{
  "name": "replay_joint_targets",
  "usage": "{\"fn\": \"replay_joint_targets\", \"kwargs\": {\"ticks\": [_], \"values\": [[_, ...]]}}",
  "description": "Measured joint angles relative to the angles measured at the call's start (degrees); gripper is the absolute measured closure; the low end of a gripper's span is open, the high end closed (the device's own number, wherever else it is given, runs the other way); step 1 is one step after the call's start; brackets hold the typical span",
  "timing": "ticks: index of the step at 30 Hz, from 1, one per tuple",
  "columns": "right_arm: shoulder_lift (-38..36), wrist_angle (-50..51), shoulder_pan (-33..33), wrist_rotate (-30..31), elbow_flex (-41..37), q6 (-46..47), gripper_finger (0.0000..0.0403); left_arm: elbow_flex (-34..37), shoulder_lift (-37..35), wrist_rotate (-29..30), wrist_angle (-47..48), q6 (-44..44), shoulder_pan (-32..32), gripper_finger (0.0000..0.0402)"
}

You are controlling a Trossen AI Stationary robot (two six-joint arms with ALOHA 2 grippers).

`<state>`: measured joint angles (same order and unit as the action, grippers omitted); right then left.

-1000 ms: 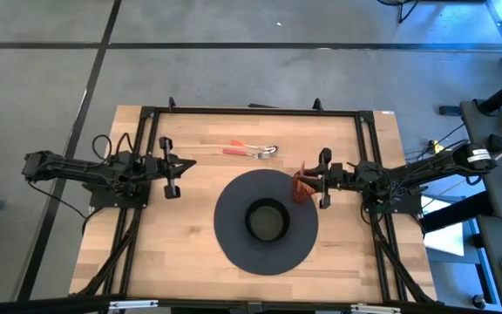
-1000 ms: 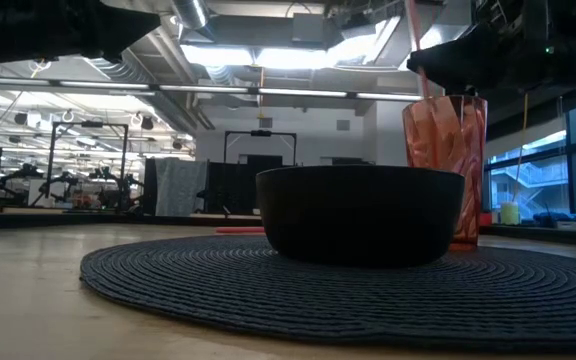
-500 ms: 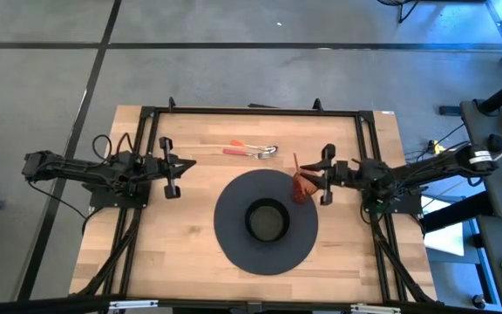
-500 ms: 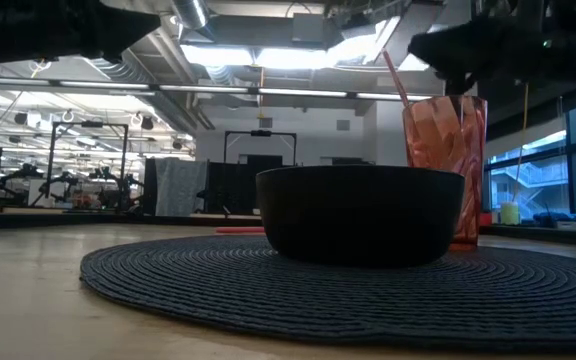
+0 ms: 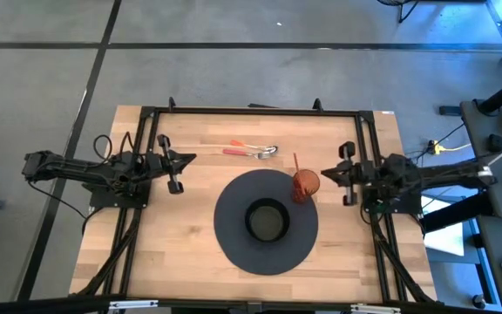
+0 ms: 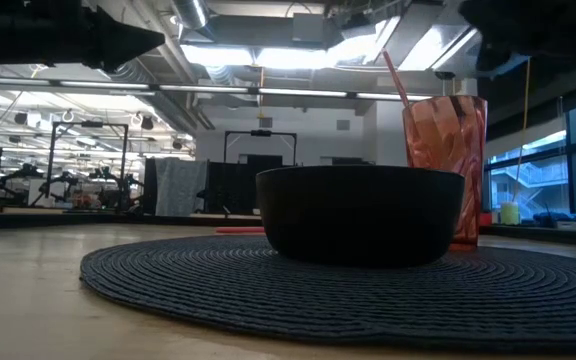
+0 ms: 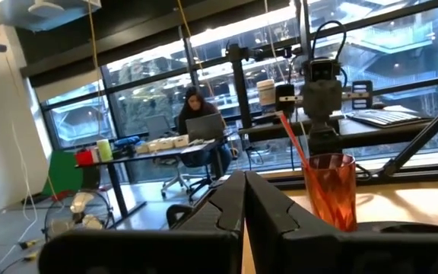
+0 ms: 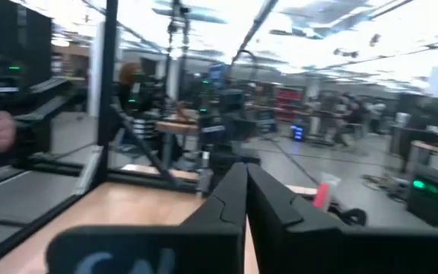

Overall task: Pick & Place Utensil
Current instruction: Put the pink fork into the black bowl

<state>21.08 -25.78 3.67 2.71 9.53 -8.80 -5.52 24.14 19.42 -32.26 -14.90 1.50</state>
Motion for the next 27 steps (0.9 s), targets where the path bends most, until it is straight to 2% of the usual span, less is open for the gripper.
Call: {"fn": "replay_joint_targets", "kwargs": {"ticks": [5, 9, 12, 17, 27], "values": [[-12.2, 10.5, -1.7, -1.3, 0.0, 0.2, 0.0399, 0.0, 0.0, 0.0, 0.1, -0.2, 0.0, 0.0398], [-17.1, 14.6, -2.3, -0.7, -0.4, 1.1, 0.0400, 0.0, 0.0, 0.0, 0.4, -0.7, 0.0, 0.0398], [-18.3, 15.4, -2.6, 1.4, -2.7, 2.0, 0.0401, 0.0, 0.0, 0.4, 0.4, -0.7, 0.0, 0.0398], [-18.4, 8.6, -2.8, 4.5, -9.1, 2.2, 0.0401, 0.0, 0.0, 1.6, 0.7, -0.1, 0.0, 0.0398], [-19.0, 9.7, -2.8, 6.2, -8.5, 3.7, 0.0398, 0.0, 0.0, 2.0, 1.3, -0.7, 0.0, 0.0398]]}}
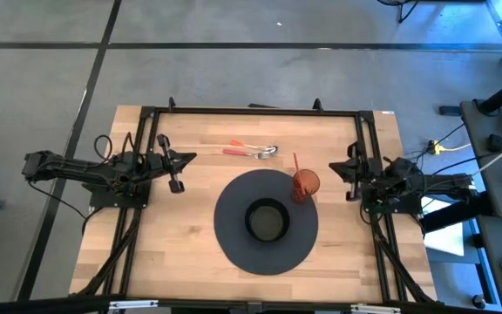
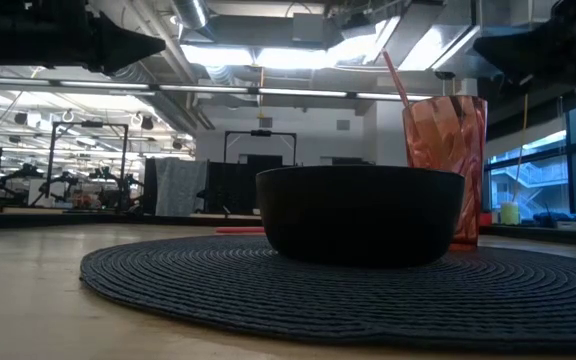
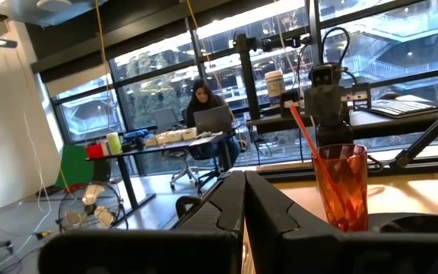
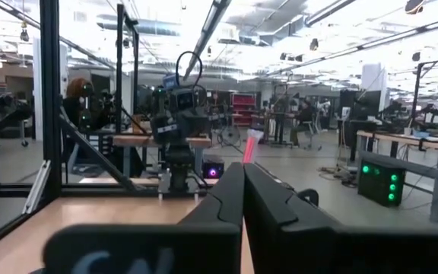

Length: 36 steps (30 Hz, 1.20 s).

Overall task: Pick & Place Utensil
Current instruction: Put the pink fork into the black bowl

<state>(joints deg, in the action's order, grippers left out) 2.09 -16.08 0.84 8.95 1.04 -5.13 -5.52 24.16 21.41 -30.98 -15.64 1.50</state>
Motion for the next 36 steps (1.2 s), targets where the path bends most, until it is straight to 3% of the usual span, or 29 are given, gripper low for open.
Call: {"fn": "replay_joint_targets", "kwargs": {"ticks": [9, 11, 13, 16, 21, 23, 26, 29, 33, 36], "values": [[0.0, 0.9, 0.0, 0.0, 0.0, 0.2, 0.0398, 0.0, 0.0, 0.2, -0.4, -5.1, 0.0, 0.0398], [0.0, 1.0, 0.0, 0.1, 0.0, 0.2, 0.0396, 0.0, 0.0, 1.6, -0.7, -2.8, 0.0, 0.0398], [0.0, 1.0, 0.0, 0.3, 0.0, 0.1, 0.0393, -0.5, 0.3, 7.6, -0.8, 4.6, 0.0, 0.0398], [0.0, 1.0, 0.0, 1.4, 0.0, -0.1, 0.0391, -5.1, 2.4, 16.7, 8.3, 10.3, -0.7, 0.0399], [0.0, 1.0, 0.0, 2.0, 0.0, 0.0, 0.0390, -15.8, 15.4, 17.4, 24.8, 15.3, -5.8, 0.0400], [0.0, 1.0, 0.0, 2.0, 0.0, 0.0, 0.0389, -22.0, 21.9, 14.7, 31.0, 15.5, -9.4, 0.0399], [0.0, 1.0, 0.0, 2.0, 0.0, 0.4, 0.0389, -31.9, 33.0, 1.5, 44.0, 16.0, -16.5, 0.0399], [0.0, 1.0, 0.0, 2.0, 0.0, 0.5, 0.0389, -39.8, 44.2, -9.1, 46.9, 11.2, -21.5, 0.0398], [0.0, 1.5, 0.0, 2.0, 0.0, 0.6, 0.0389, -46.0, 56.8, -14.8, 47.7, -1.0, -24.9, 0.0398], [0.0, 1.7, 0.0, 2.0, 0.0, 0.1, 0.0389, -50.4, 64.7, -15.0, 47.9, -2.3, -26.6, 0.0398]]}}
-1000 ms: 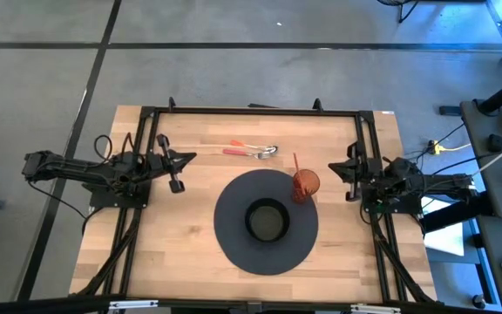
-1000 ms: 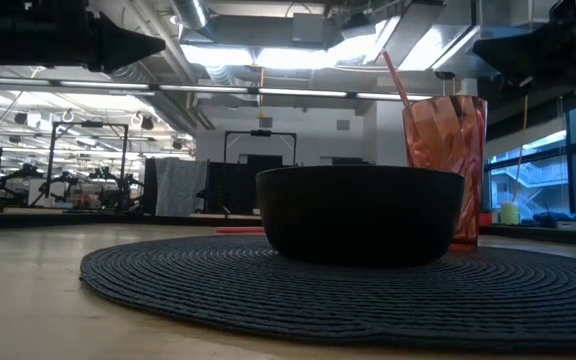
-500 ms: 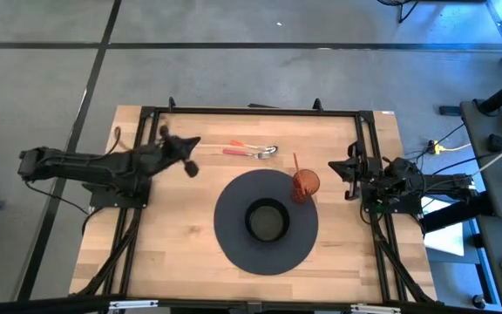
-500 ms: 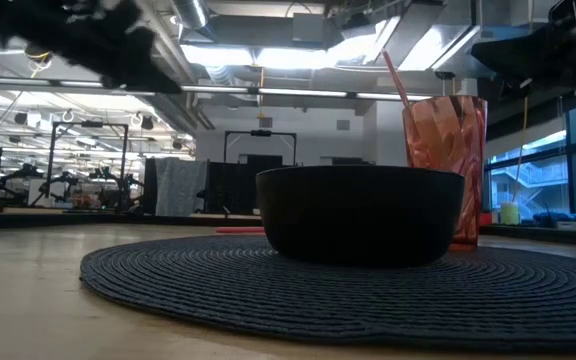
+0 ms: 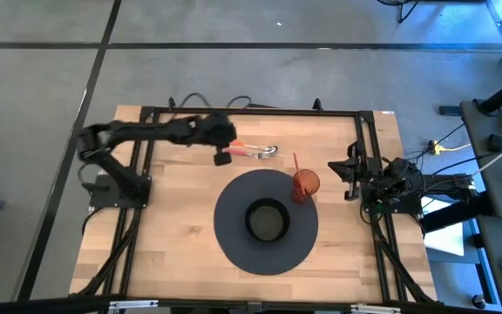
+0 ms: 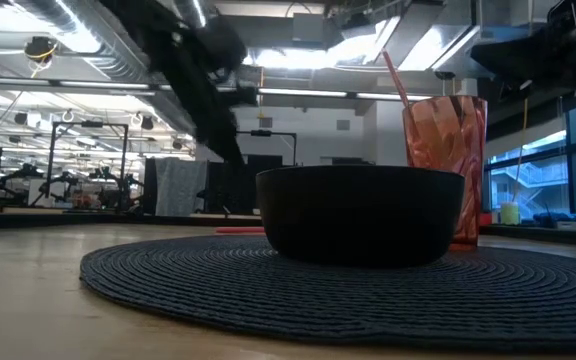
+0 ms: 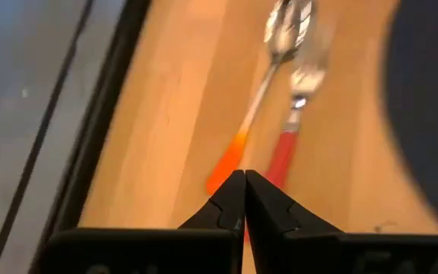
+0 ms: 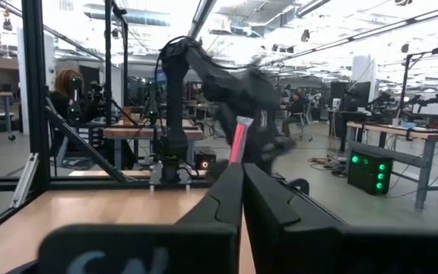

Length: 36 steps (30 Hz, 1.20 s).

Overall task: Pick & Place Utensil
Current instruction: Put the pink fork into the black bowl

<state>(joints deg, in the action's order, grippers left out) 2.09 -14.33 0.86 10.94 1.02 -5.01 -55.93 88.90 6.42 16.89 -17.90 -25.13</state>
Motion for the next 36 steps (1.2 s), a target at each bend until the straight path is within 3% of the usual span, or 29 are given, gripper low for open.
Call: {"fn": "replay_joint_targets", "kwargs": {"ticks": [5, 10, 15, 19, 23, 28, 36], "values": [[0.0, 0.1, 0.0, 0.0, 0.0, -0.8, 0.0389, -7.5, 11.5, -2.4, 9.4, -0.3, -1.8, 0.0392], [0.0, 0.1, 0.0, 0.0, 0.0, -0.8, 0.0389, -12.2, 16.9, -7.5, 12.9, -1.2, -2.5, 0.0363], [0.0, 0.1, 0.0, 0.0, 0.0, -0.3, 0.0389, -12.7, 17.0, -10.4, 13.1, -4.4, -1.8, 0.0321], [0.0, 0.1, 0.0, 0.0, 0.0, -0.3, 0.0389, -12.7, 16.7, -10.7, 13.1, -12.9, -0.5, 0.0294], [0.0, 0.1, 0.0, 0.0, 0.0, -0.4, 0.0389, -12.7, 16.7, -9.5, 13.7, -11.9, 1.1, 0.0280], [0.0, 0.1, 0.0, 0.0, 0.0, 0.1, 0.0389, -12.7, 16.7, -4.8, 12.6, -8.3, 2.7, 0.0285], [0.0, 0.5, 0.0, -0.6, 0.0, 0.8, 0.0389, -12.7, 16.7, -4.5, 10.1, -8.3, 2.5, 0.0318]]}}
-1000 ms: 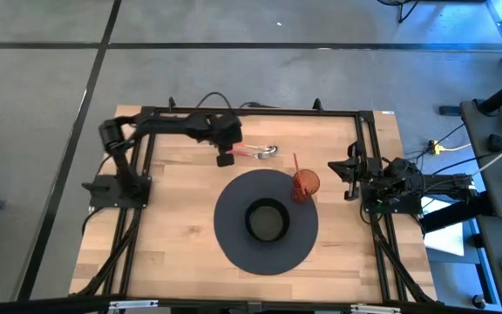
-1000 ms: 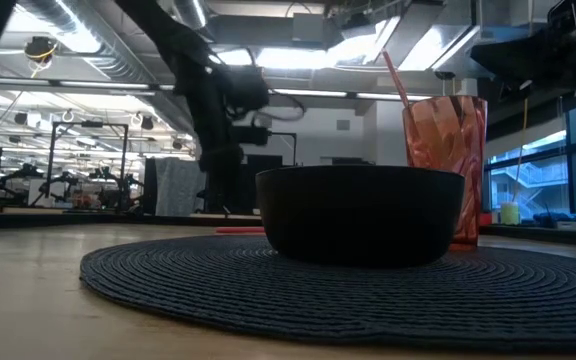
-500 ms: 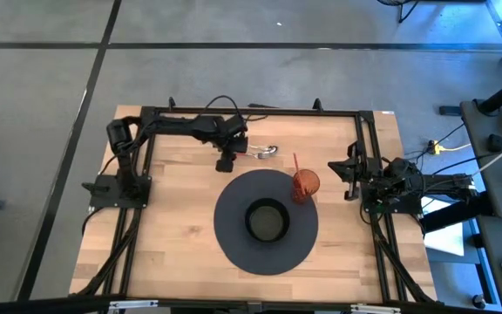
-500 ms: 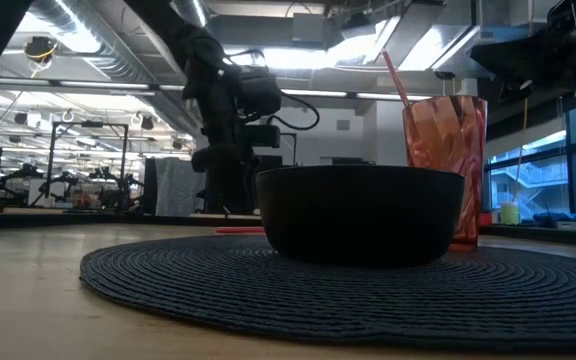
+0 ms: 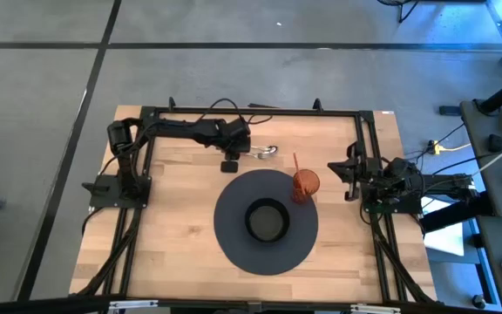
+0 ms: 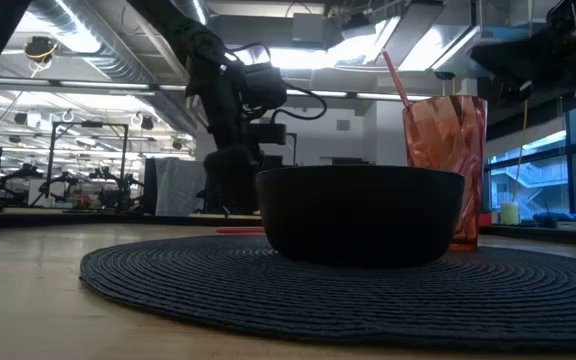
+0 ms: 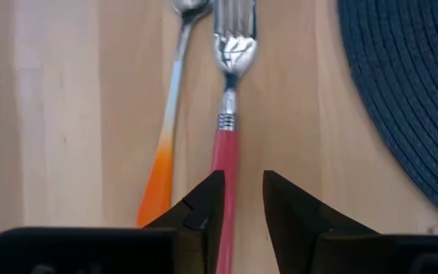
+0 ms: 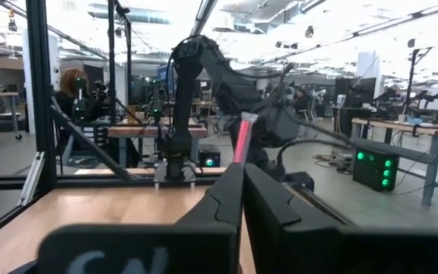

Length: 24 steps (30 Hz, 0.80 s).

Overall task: Pick & Place Utensil
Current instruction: Put the pink fork into the black bowl

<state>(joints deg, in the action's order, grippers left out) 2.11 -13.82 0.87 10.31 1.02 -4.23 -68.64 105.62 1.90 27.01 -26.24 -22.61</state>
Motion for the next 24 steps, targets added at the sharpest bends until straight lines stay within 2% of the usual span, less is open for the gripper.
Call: {"fn": "replay_joint_targets", "kwargs": {"ticks": [5, 9, 24], "values": [[0.0, 0.6, 0.0, -2.2, 0.0, 0.6, 0.0389, 0.0, 0.0, -0.8, -0.3, 0.0, -0.7, 0.0335], [0.0, 0.8, 0.0, -2.6, 0.0, 0.6, 0.0389, 0.0, 0.3, -3.9, -0.4, -0.6, -1.2, 0.0338], [0.0, 1.0, 0.0, -2.4, 0.0, -0.1, 0.0389, 0.0, 6.1, -3.9, -2.0, -5.0, -1.5, 0.0300]]}}
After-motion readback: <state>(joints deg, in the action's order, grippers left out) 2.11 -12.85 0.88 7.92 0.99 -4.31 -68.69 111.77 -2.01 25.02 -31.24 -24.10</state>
